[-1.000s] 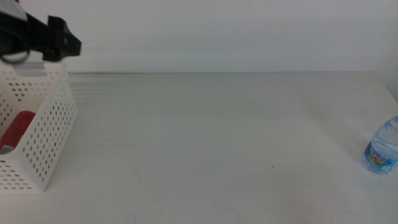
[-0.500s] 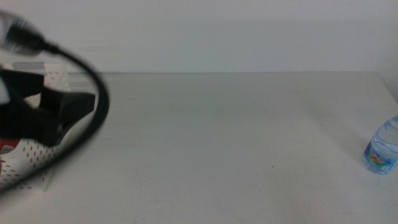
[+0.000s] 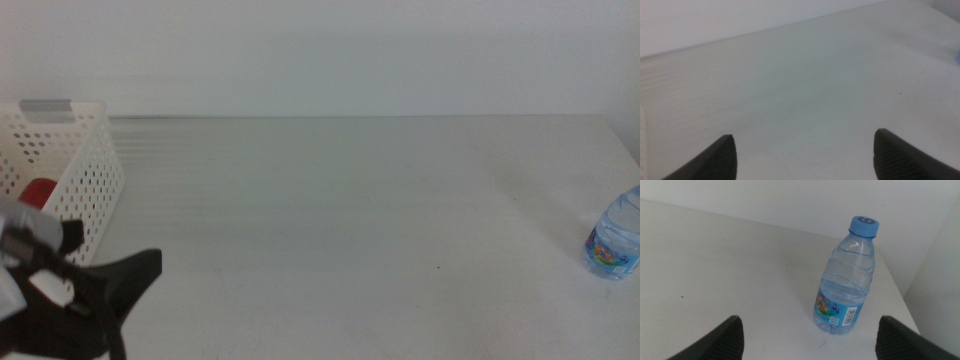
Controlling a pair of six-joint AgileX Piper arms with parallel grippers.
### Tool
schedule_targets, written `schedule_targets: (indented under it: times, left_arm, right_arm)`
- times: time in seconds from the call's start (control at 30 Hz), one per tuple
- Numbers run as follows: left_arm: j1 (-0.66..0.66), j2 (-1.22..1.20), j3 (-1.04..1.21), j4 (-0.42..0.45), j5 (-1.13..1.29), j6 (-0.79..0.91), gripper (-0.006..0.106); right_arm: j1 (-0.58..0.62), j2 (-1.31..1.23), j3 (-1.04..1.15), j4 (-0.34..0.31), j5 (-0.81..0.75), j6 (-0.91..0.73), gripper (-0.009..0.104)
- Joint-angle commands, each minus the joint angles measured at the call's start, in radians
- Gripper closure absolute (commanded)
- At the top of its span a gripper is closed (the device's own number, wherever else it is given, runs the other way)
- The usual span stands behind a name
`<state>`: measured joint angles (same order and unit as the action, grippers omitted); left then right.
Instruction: Use arms to grab the bottles and put them into the dustbin to the left of the table.
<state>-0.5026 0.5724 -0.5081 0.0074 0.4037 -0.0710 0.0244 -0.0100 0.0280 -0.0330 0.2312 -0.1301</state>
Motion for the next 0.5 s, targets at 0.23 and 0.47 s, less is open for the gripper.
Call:
schedule_targets:
  times: [0.23,0.47]
  left_arm:
    - [-0.006,-0.091,0.11,-0.067,-0.179,-0.02,0.01]
    - [-0.006,-0.11,0.12,-0.074,-0.181,-0.02,0.01]
  right_arm:
    - [-0.006,-0.027,-0.008,-0.006,-0.074,-0.009,0.018]
    - [-0.006,-0.027,-0.008,-0.006,-0.074,-0.009,0.018]
